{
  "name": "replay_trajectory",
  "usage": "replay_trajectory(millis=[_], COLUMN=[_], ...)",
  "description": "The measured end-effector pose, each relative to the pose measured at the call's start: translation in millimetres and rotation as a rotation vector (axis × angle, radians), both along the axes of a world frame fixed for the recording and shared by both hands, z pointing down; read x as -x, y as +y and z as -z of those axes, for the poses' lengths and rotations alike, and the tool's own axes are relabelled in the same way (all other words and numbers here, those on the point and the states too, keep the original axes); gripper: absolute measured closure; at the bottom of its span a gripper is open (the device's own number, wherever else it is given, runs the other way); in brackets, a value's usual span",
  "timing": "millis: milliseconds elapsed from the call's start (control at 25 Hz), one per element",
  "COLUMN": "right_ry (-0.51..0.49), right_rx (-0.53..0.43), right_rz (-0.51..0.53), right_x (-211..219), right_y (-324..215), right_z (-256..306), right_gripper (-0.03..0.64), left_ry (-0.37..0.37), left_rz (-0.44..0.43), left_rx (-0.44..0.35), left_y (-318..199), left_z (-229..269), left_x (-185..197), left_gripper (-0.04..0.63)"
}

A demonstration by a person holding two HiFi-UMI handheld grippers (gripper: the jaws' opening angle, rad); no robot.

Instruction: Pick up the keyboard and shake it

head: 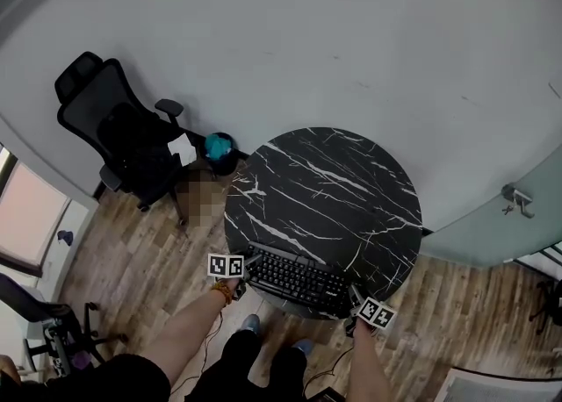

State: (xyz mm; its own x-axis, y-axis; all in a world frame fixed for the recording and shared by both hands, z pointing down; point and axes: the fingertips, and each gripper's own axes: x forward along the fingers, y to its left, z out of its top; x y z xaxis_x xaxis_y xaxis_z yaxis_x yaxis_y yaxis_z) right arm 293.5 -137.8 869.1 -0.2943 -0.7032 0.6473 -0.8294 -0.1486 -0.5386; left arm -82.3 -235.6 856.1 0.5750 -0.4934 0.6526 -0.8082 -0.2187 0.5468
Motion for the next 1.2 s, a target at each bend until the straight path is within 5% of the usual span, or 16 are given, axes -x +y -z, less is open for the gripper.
replay_trajectory(millis=[240, 560, 880, 1080, 1200], right_ry=[0.115, 0.316, 0.307, 0.401, 0.478], right_rx=[0.08, 0.065, -0.157, -0.366, -0.498], right_rz=[0.007, 0.001, -0.024, -0.068, -0.169], right_x=[0, -18, -11, 7, 19], right_y=[2, -3, -36, -51, -49], right_z=[-5, 17, 107, 208, 273], right_gripper=[0.353, 0.35, 0.351, 0.354, 0.425], left_ry=[-0.128, -0.13, -0.166, -0.127, -0.107], left_rz=[-0.04, -0.032, -0.055, -0.015, 0.008], left_rx=[0.004, -0.104, -0.366, -0.549, -0.695], left_y=[1, -15, -27, -33, -34], left_z=[-1, 31, 108, 189, 249], left_x=[5, 7, -22, -43, -60], left_gripper=[0.316, 0.318, 0.324, 0.331, 0.345])
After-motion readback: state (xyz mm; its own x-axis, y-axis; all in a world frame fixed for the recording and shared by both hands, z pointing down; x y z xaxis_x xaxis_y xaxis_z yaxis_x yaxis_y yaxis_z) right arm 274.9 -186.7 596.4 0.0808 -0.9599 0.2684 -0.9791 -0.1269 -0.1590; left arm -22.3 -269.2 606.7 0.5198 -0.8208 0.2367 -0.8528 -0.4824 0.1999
